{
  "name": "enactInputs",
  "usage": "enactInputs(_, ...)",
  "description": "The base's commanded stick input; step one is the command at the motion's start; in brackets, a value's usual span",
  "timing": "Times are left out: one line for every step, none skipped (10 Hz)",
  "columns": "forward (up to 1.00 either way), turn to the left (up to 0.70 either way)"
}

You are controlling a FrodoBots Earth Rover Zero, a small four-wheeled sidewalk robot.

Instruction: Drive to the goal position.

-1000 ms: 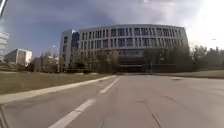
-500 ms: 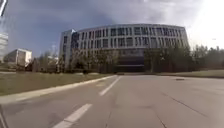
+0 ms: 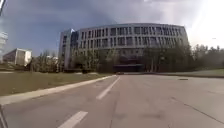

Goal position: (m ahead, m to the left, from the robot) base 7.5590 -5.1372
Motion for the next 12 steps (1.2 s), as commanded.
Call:
enactInputs(0.70,0.00)
enactInputs(0.70,0.00)
enactInputs(0.70,0.00)
enactInputs(0.70,0.00)
enactInputs(0.70,0.00)
enactInputs(0.70,0.00)
enactInputs(0.70,0.00)
enactInputs(0.70,0.00)
enactInputs(0.70,0.00)
enactInputs(0.70,0.00)
enactInputs(0.70,0.00)
enactInputs(0.70,0.00)
